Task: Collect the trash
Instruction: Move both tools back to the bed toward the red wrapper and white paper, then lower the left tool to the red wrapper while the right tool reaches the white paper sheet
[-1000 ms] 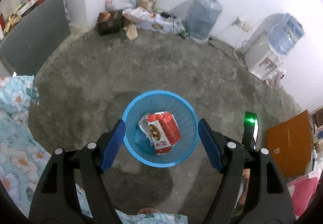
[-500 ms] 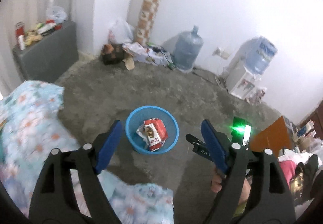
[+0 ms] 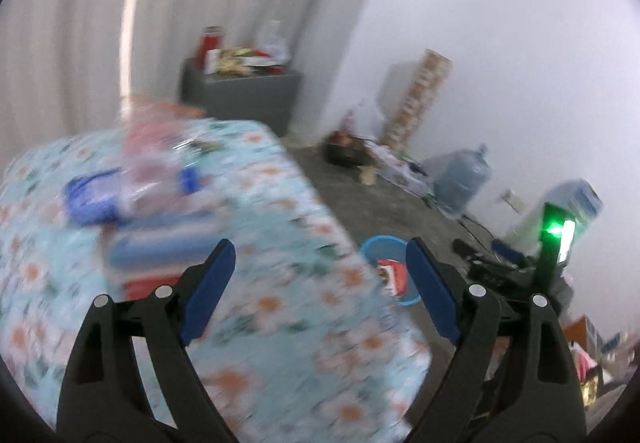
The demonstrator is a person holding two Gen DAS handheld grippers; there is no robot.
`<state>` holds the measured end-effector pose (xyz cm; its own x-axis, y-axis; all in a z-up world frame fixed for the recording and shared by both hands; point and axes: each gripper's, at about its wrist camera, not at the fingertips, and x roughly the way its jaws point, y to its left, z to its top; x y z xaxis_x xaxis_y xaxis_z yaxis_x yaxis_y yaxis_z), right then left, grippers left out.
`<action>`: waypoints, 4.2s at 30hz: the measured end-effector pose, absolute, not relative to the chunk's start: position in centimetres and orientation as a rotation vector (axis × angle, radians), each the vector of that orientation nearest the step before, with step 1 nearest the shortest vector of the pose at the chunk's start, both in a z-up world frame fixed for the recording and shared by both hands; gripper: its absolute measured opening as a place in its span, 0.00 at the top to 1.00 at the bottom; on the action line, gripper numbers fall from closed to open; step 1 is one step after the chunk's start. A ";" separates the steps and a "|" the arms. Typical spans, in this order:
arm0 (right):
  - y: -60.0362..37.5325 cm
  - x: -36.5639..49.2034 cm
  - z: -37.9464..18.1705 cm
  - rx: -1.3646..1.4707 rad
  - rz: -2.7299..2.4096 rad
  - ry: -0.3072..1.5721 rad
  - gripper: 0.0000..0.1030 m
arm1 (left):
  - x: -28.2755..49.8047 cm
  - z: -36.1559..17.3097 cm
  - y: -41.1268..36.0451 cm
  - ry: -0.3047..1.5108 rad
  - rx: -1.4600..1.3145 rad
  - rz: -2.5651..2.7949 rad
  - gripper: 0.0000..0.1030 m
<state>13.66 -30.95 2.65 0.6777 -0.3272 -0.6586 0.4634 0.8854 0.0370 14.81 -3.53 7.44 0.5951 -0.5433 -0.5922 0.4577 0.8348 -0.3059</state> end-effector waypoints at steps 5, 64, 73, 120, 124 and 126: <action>-27.2 14.8 4.0 0.104 -0.410 0.668 0.06 | 13.7 6.1 2.7 0.713 -0.147 -0.447 0.20; -20.0 24.6 -6.7 0.860 0.357 1.064 0.88 | 17.2 -3.0 7.9 0.865 -0.299 -0.445 0.67; -18.0 27.8 -9.1 0.901 0.361 1.106 0.61 | 17.4 -3.2 7.8 0.879 -0.297 -0.436 0.67; -28.1 13.2 -6.7 0.961 0.144 1.020 0.99 | 17.3 -4.3 -2.5 0.857 0.221 -0.483 0.40; -27.9 13.6 -6.9 0.949 0.137 1.020 0.99 | 17.8 -5.8 -4.0 0.858 0.345 -0.444 0.39; -28.0 13.7 -7.2 0.959 0.138 1.019 0.99 | 18.4 -6.4 -4.1 0.868 0.353 -0.441 0.39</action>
